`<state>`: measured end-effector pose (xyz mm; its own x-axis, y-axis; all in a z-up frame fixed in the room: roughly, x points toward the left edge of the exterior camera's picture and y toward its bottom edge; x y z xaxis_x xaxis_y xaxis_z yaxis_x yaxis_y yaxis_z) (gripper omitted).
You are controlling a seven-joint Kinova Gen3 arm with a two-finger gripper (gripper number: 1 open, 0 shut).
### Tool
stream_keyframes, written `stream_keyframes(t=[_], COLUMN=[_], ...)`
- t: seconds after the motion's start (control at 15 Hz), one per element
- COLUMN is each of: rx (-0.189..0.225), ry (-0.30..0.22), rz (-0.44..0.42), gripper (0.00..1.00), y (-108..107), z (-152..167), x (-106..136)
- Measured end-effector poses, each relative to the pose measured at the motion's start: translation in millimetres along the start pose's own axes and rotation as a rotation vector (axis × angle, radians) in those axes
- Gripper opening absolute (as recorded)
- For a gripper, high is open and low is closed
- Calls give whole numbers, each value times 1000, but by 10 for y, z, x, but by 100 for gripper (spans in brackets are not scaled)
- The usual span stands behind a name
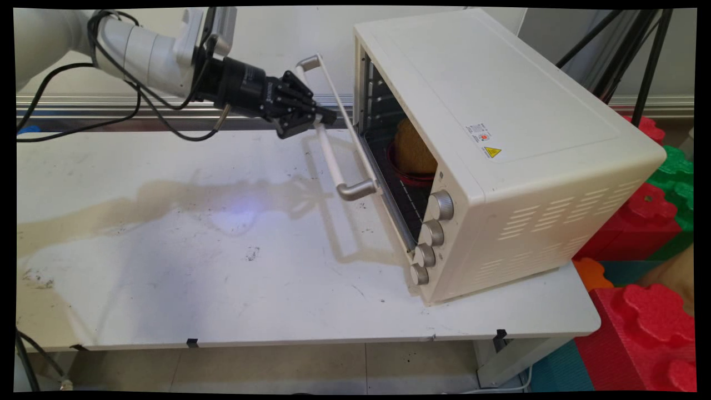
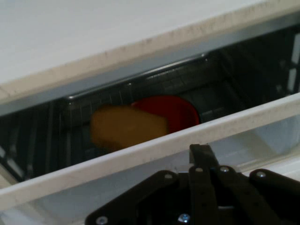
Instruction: Open the oven
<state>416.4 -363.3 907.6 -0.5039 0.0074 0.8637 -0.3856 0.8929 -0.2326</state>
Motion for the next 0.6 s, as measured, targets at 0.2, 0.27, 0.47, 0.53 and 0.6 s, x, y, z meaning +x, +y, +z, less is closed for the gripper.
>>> stream_keyframes(t=[0.2, 0.27, 0.47, 0.53, 0.6], rx=[-5, -8, -15, -18, -19], ry=[-14, -21, -38, -44, -49], rz=[8, 12, 20, 21, 23], gripper=[0, 0, 0, 0, 0], y=[23, 35, 60, 69, 78], z=[-51, -77, -128, -145, -161], x=[-77, -118, -211, -244, -271])
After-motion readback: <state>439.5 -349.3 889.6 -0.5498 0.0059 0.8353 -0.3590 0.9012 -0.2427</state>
